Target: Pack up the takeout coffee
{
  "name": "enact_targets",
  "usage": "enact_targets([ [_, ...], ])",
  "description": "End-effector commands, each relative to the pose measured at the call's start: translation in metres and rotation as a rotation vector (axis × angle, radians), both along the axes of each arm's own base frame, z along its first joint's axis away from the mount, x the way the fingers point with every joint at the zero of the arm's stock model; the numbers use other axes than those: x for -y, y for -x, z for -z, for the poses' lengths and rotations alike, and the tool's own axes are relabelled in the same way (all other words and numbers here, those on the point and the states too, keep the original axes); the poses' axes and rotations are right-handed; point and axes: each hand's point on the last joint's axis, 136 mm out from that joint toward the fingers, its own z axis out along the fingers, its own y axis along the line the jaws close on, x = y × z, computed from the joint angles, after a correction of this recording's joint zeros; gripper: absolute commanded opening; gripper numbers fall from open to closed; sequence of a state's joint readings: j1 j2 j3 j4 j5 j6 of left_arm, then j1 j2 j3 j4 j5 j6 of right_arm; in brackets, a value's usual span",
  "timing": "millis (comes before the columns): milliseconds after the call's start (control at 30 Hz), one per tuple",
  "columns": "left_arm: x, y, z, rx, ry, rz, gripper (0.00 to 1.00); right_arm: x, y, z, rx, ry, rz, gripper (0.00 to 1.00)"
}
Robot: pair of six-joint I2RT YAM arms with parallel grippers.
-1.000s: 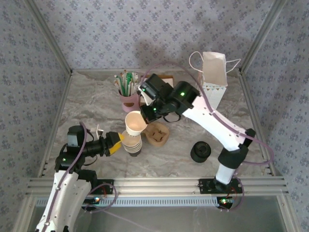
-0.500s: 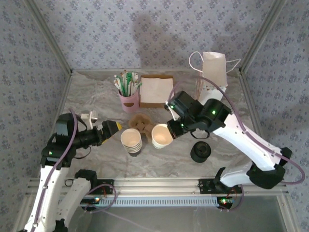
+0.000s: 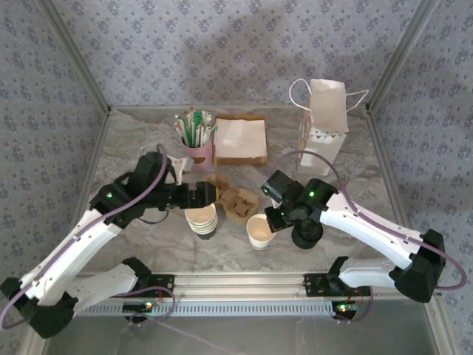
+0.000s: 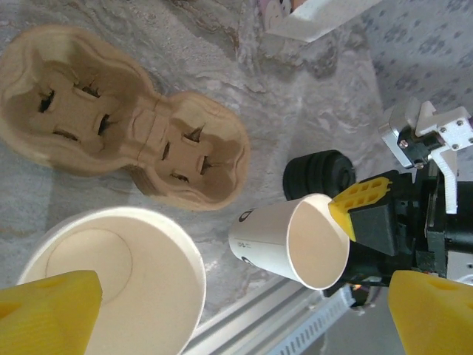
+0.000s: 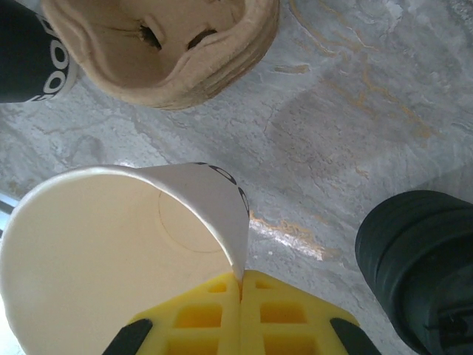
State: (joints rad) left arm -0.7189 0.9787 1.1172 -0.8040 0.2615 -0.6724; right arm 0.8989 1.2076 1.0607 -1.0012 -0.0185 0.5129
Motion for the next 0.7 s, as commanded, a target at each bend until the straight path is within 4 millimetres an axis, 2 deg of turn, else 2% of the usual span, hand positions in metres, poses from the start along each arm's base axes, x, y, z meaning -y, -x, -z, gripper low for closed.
enact_targets([
  [0, 0.012, -0.015, -0.013, 0.110, -0.036, -0.008, 0.99, -0.010, -0.014, 0.004, 0.048, -0.049, 0.046, 0.00],
  [167, 0.029, -0.017, -0.009, 0.130, -0.059, 0.014, 0.99, -0.020, -0.027, 0.013, 0.074, -0.056, 0.055, 0.00],
  [367, 0.030, -0.017, -0.008, 0.143, -0.045, 0.002, 1.00, -0.024, -0.030, 0.021, 0.058, -0.030, 0.068, 0.00],
  [467, 0.030, -0.015, -0.007, 0.142, -0.044, 0.005, 0.99, -0.021, -0.031, 0.020, 0.062, -0.006, 0.072, 0.22],
  [500, 0.031, -0.014, -0.007, 0.143, -0.043, 0.008, 0.99, -0.020, -0.030, 0.020, 0.063, 0.000, 0.074, 0.26],
  [667, 0.035, -0.012, -0.005, 0.150, -0.057, 0.020, 0.99, -0.011, -0.028, 0.006, 0.085, 0.002, 0.086, 0.35],
])
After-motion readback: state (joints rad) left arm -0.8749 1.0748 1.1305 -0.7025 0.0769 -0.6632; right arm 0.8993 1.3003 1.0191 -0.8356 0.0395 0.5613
